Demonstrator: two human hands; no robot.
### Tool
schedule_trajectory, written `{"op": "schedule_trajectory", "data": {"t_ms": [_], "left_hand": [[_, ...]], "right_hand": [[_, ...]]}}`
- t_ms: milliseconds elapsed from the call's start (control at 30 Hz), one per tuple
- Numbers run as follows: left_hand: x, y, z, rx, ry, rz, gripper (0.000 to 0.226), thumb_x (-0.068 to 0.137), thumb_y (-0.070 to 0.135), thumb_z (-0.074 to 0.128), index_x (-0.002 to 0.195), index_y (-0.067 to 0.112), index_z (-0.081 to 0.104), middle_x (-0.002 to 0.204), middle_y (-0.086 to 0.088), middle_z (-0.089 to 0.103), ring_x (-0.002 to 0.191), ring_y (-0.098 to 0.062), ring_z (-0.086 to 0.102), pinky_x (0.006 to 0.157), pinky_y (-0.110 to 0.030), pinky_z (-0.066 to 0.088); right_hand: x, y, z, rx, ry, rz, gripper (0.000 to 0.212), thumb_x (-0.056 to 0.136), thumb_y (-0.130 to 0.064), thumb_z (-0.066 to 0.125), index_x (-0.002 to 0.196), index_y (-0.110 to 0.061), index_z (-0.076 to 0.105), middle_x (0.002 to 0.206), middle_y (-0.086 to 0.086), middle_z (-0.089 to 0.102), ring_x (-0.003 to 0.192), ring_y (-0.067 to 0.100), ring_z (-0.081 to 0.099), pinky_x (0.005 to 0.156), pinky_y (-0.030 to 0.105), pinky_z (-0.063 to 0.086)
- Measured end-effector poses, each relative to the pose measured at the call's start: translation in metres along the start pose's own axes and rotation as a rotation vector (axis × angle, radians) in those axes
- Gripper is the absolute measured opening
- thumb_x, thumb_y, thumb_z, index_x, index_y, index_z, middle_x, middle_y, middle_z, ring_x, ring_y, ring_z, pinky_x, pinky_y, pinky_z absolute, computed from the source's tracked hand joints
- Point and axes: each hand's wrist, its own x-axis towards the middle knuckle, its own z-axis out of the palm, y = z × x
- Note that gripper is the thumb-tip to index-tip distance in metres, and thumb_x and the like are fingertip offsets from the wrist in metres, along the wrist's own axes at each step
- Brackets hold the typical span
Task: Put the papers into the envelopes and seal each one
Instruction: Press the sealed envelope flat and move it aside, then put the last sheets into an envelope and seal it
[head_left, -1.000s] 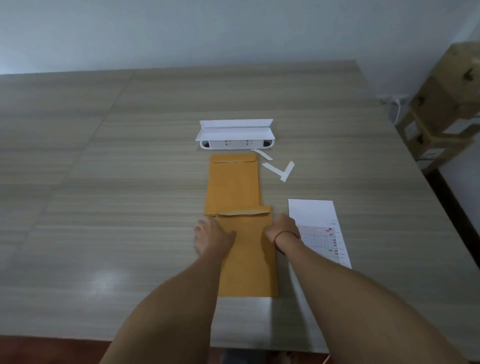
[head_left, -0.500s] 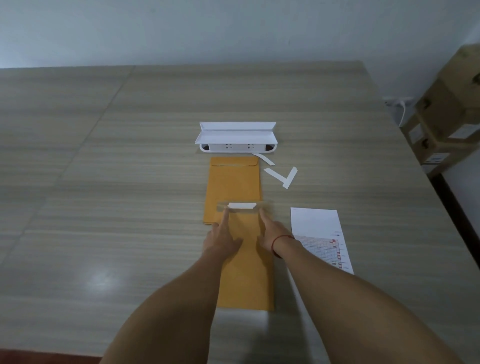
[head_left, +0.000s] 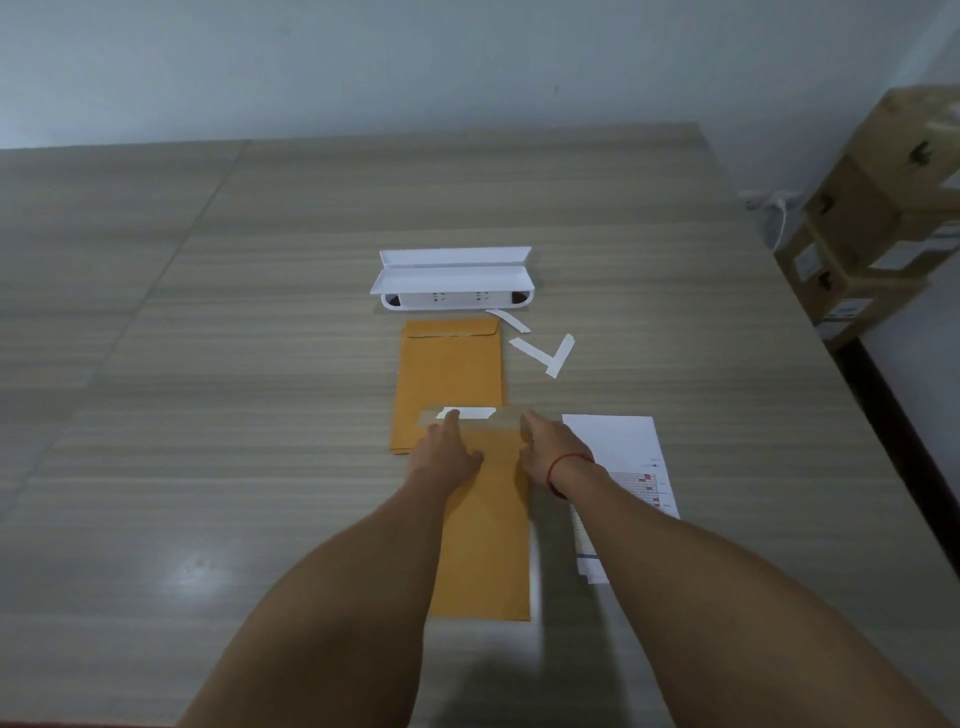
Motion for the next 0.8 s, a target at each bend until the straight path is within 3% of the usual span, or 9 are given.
{"op": "schedule_trajectory", "data": {"t_ms": [133,267,333,400,433,533,600,700,800], "left_hand": [[-0.009,0.043,0.011,-0.095,-0.001,0.048,0.050,0.087,0.032,0.062,0.127,0.007,0.046,0.128,-0.013,0.052,0.117,-0.031,0.053,0.093,-0.039,0.047],[-0.021,0.084,0.041,-0.158,-0.110,0.080,0.045,0.085,0.029,0.065,0.113,-0.007,0.059,0.117,-0.023,0.061,0.109,-0.034,0.059,0.086,-0.038,0.049],[-0.024,0.098,0.054,-0.178,-0.167,0.063,0.038,0.086,0.030,0.066,0.095,-0.007,0.062,0.098,-0.023,0.063,0.092,-0.030,0.063,0.073,-0.037,0.050],[-0.026,0.109,0.066,-0.303,-0.192,0.028,0.027,0.086,0.024,0.067,0.074,0.003,0.056,0.075,-0.011,0.055,0.071,-0.021,0.056,0.054,-0.026,0.042],[-0.025,0.112,0.070,-0.369,-0.189,0.009,0.023,0.085,0.022,0.068,0.075,0.004,0.057,0.072,-0.008,0.052,0.071,-0.020,0.055,0.052,-0.024,0.041],[-0.026,0.115,0.081,-0.471,-0.181,-0.059,0.027,0.080,0.019,0.073,0.093,-0.003,0.063,0.078,-0.009,0.057,0.077,-0.024,0.059,0.064,-0.032,0.051],[-0.027,0.112,0.085,-0.484,-0.164,-0.091,0.021,0.078,0.015,0.073,0.080,0.002,0.057,0.068,-0.005,0.052,0.066,-0.020,0.055,0.056,-0.028,0.046],[-0.025,0.108,0.091,-0.506,-0.146,-0.113,0.036,0.077,0.012,0.073,0.061,0.010,0.040,0.056,-0.001,0.038,0.049,-0.012,0.041,0.046,-0.023,0.034],[-0.022,0.107,0.096,-0.517,-0.163,-0.127,0.034,0.078,0.019,0.074,0.060,0.010,0.046,0.059,-0.004,0.046,0.049,-0.012,0.046,0.047,-0.023,0.036]], "right_hand": [[-0.013,0.035,-0.027,0.016,0.111,0.066,0.041,0.094,-0.017,0.043,0.135,-0.019,0.045,0.131,0.014,0.051,0.117,0.033,0.053,0.093,0.041,0.048],[-0.030,0.088,-0.040,0.070,0.127,0.315,0.051,0.096,-0.029,0.049,0.142,-0.012,0.038,0.143,0.016,0.039,0.131,0.032,0.043,0.104,0.040,0.039],[-0.040,0.106,-0.041,0.150,0.119,0.458,0.051,0.093,-0.030,0.056,0.138,-0.010,0.042,0.141,0.016,0.039,0.129,0.032,0.044,0.104,0.040,0.040],[-0.044,0.118,-0.039,0.265,0.126,0.542,0.049,0.090,-0.031,0.060,0.132,-0.008,0.047,0.138,0.016,0.043,0.125,0.033,0.049,0.102,0.039,0.044],[-0.044,0.122,-0.038,0.332,0.136,0.559,0.049,0.088,-0.032,0.062,0.129,-0.008,0.050,0.135,0.016,0.048,0.121,0.034,0.053,0.099,0.039,0.047],[-0.036,0.132,-0.027,0.498,0.134,0.596,0.056,0.076,-0.033,0.067,0.124,-0.008,0.052,0.127,0.013,0.057,0.111,0.033,0.060,0.092,0.042,0.054],[-0.042,0.129,-0.024,0.535,0.110,0.611,0.055,0.076,-0.029,0.071,0.122,-0.006,0.054,0.123,0.010,0.061,0.109,0.030,0.063,0.091,0.036,0.054],[-0.048,0.130,-0.020,0.536,0.040,0.595,0.046,0.083,-0.025,0.070,0.120,0.001,0.059,0.118,0.011,0.065,0.108,0.027,0.065,0.091,0.031,0.053],[-0.050,0.135,-0.023,0.566,0.047,0.521,0.041,0.088,-0.020,0.065,0.121,0.004,0.057,0.110,0.013,0.064,0.100,0.026,0.062,0.085,0.032,0.051]]}}
